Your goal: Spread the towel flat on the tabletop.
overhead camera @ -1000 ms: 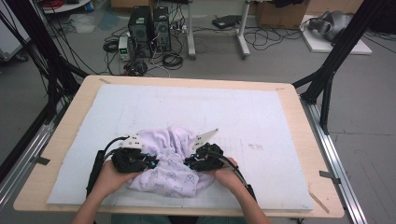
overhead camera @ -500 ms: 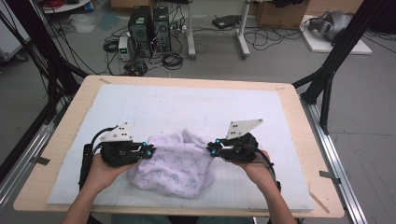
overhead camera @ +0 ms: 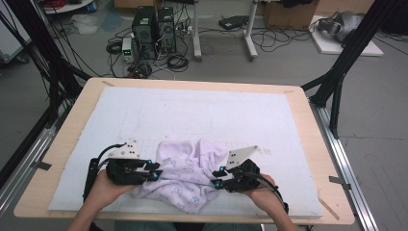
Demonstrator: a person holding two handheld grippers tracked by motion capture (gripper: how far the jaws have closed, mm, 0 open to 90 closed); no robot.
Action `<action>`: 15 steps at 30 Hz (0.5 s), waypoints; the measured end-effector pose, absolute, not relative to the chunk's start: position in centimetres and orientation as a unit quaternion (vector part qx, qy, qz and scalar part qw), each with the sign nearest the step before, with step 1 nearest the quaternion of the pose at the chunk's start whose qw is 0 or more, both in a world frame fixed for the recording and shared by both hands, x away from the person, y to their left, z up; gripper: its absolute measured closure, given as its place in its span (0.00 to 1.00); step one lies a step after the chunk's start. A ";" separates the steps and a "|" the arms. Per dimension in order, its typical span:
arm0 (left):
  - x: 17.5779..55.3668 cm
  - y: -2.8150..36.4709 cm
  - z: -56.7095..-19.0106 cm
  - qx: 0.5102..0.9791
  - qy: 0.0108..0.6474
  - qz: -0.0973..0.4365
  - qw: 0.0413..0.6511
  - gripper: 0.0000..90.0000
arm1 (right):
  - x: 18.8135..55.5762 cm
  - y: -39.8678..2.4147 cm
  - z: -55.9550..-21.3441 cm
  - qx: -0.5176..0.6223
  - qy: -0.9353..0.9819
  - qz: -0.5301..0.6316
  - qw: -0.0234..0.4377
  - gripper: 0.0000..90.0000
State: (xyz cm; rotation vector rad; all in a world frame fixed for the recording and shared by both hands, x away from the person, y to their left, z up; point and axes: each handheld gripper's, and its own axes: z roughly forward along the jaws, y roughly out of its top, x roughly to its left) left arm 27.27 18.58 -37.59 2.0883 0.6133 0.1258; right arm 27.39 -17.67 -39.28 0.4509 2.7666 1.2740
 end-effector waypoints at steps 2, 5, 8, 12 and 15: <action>27.9 18.7 -36.6 0.843 0.253 0.061 0.470 0.64 | 28.6 -18.4 -38.0 0.167 0.880 0.441 0.047 0.69; 29.0 18.7 -35.5 0.832 0.259 0.080 0.484 0.64 | 30.2 -18.9 -37.7 0.192 0.870 0.450 0.063 0.68; 31.2 18.3 -36.1 0.833 0.277 0.109 0.466 0.64 | 31.9 -18.8 -38.4 0.216 0.873 0.430 0.075 0.67; 32.8 17.8 -37.5 0.851 0.281 0.114 0.429 0.67 | 33.4 -18.4 -39.8 0.239 0.878 0.409 0.076 0.63; 34.1 17.3 -38.8 0.861 0.292 0.115 0.400 0.67 | 34.4 -18.0 -41.0 0.254 0.882 0.391 0.073 0.61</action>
